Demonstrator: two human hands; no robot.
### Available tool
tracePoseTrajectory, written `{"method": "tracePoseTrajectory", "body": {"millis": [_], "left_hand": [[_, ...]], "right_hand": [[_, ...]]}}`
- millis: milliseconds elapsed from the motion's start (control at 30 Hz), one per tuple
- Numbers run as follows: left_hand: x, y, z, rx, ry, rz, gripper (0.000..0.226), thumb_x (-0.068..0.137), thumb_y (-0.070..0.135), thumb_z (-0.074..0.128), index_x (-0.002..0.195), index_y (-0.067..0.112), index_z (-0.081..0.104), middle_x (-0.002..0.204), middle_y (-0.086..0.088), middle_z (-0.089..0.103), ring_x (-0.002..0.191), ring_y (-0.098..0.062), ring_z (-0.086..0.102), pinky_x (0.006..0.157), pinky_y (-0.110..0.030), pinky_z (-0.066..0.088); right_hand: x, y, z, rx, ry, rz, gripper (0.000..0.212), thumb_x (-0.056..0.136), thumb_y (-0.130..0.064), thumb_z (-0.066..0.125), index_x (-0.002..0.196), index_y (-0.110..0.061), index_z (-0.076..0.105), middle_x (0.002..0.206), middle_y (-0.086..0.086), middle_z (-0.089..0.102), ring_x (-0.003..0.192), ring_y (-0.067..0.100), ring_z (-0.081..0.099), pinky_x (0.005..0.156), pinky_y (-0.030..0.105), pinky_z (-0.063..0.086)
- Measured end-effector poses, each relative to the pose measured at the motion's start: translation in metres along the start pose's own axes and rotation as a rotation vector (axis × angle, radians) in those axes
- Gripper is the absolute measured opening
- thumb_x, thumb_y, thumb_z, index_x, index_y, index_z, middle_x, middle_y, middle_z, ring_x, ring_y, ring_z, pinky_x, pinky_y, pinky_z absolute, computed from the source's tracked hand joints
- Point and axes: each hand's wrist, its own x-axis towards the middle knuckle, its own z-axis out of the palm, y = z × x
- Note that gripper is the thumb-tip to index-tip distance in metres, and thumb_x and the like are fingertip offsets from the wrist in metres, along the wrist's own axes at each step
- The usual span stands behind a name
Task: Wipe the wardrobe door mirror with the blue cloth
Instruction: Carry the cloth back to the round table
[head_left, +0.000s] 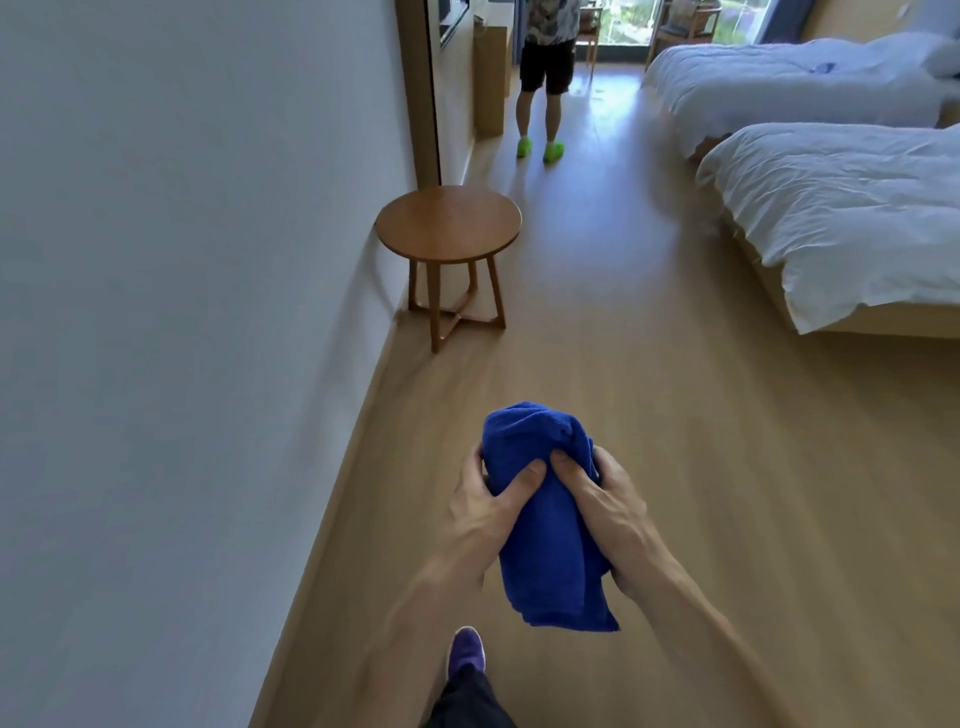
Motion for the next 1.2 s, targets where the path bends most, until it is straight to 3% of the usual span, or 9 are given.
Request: {"method": "tracePoseTrajectory", "body": {"millis": [267,367,500,733,833,900,1033,1200], "left_hand": [[0.113,0.046,-0.013,0.064,-0.04,-0.01,0.085,0.07,0.062,0.082,0.141,0.034,0.044,0.124,0.008,0.065,0.11,-0.011,0.065,0.092,-0.034,0.058],[0.149,0.063,-0.022,0.083,-0.054,-0.006,0.079,0.078,0.056,0.081,0.143,0.032,0.042,0.125,0.007,0.063,0.111,-0.012,0.064,0.094,-0.036,0.058],[0.181,0.083,-0.025,0.062,-0.084,-0.009,0.093,0.065,0.063,0.078,0.144,0.031,0.042,0.126,0.006,0.064,0.113,-0.014,0.065,0.099,-0.041,0.057],[0.233,0.106,-0.01,0.017,-0.094,-0.035,0.092,0.066,0.059,0.083,0.144,0.033,0.042,0.125,0.008,0.065,0.11,-0.011,0.067,0.09,-0.032,0.06],[0.262,0.117,0.008,0.022,-0.078,-0.04,0.088,0.075,0.052,0.085,0.147,0.031,0.039,0.13,0.005,0.062,0.113,-0.015,0.065,0.095,-0.037,0.059],[0.282,0.127,0.025,0.028,-0.046,-0.036,0.095,0.069,0.055,0.085,0.148,0.03,0.039,0.131,0.004,0.061,0.115,-0.016,0.064,0.097,-0.039,0.058],[0.321,0.152,0.059,0.011,-0.014,-0.021,0.093,0.066,0.056,0.082,0.145,0.03,0.041,0.125,0.006,0.063,0.11,-0.014,0.066,0.088,-0.032,0.059],[0.367,0.172,0.101,-0.001,0.0,-0.011,0.086,0.076,0.05,0.085,0.146,0.029,0.041,0.129,0.004,0.063,0.113,-0.016,0.065,0.097,-0.041,0.058]], "right_hand": [[0.107,-0.037,0.023,0.014,0.028,0.023,0.028,0.094,-0.051,0.064,0.111,-0.029,0.068,0.102,-0.006,0.077,0.091,0.014,0.075,0.071,0.029,0.06],[0.139,-0.05,0.034,0.032,0.029,0.028,0.028,0.094,-0.051,0.064,0.112,-0.029,0.068,0.105,-0.004,0.077,0.094,0.016,0.075,0.078,0.036,0.062],[0.175,-0.064,0.039,0.043,0.023,0.035,0.031,0.094,-0.05,0.065,0.114,-0.027,0.068,0.106,-0.001,0.077,0.096,0.02,0.075,0.084,0.043,0.062],[0.237,-0.083,0.027,0.037,-0.006,0.043,0.03,0.095,-0.048,0.063,0.112,-0.024,0.068,0.102,-0.001,0.077,0.091,0.019,0.076,0.07,0.03,0.061],[0.269,-0.092,0.013,0.043,-0.026,0.037,0.029,0.096,-0.046,0.063,0.112,-0.023,0.068,0.101,0.0,0.078,0.09,0.019,0.076,0.067,0.027,0.06],[0.294,-0.101,0.0,0.04,-0.044,0.035,0.029,0.096,-0.046,0.063,0.112,-0.023,0.068,0.102,0.0,0.078,0.091,0.019,0.076,0.069,0.029,0.06],[0.342,-0.123,-0.032,0.042,-0.08,0.036,0.032,0.095,-0.048,0.065,0.114,-0.023,0.067,0.104,0.0,0.077,0.094,0.021,0.075,0.078,0.038,0.063],[0.395,-0.148,-0.072,0.019,-0.119,0.022,0.032,0.094,-0.047,0.066,0.116,-0.024,0.067,0.105,-0.001,0.077,0.094,0.019,0.075,0.075,0.034,0.062]]}}
